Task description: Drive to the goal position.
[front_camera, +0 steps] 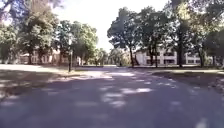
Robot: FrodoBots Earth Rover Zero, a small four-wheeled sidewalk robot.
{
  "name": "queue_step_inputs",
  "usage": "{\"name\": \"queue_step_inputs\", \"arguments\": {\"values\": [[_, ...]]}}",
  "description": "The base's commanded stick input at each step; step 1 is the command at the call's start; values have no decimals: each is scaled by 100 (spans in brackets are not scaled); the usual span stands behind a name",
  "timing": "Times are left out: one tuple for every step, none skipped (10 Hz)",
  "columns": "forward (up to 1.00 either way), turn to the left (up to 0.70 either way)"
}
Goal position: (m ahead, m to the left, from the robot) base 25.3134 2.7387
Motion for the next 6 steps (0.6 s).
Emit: {"name": "queue_step_inputs", "arguments": {"values": [[70, 0], [70, 0], [70, 0], [70, 0], [70, 0], [70, 0]]}}
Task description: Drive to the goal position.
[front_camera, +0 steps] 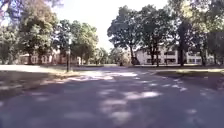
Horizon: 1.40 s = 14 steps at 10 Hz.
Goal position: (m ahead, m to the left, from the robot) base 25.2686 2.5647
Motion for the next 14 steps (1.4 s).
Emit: {"name": "queue_step_inputs", "arguments": {"values": [[70, 0], [70, 0], [70, 0], [70, 0], [70, 0], [70, 0], [70, 0], [70, 0], [70, 0], [70, 0], [70, 0], [70, 0], [70, 0], [70, 1]]}}
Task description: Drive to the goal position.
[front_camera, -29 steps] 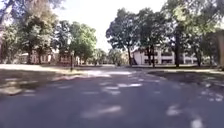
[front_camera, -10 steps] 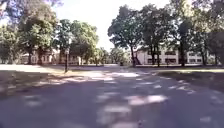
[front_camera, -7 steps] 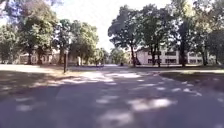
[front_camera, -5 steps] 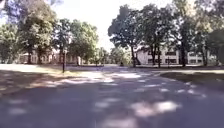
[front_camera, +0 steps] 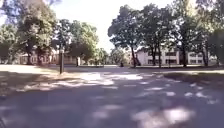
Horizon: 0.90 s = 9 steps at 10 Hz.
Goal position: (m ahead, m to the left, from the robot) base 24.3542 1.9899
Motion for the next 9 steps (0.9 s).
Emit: {"name": "queue_step_inputs", "arguments": {"values": [[70, 7], [70, 13], [70, 10], [70, 0], [70, 0], [70, 0], [70, 0], [70, 0], [70, 0]]}}
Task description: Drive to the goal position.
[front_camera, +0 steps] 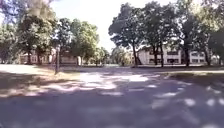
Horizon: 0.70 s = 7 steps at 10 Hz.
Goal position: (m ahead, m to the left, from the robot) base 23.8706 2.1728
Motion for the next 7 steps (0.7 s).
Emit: {"name": "queue_step_inputs", "arguments": {"values": [[70, 0], [70, 0], [70, 0], [70, 0], [70, 0], [70, 0], [70, 0]]}}
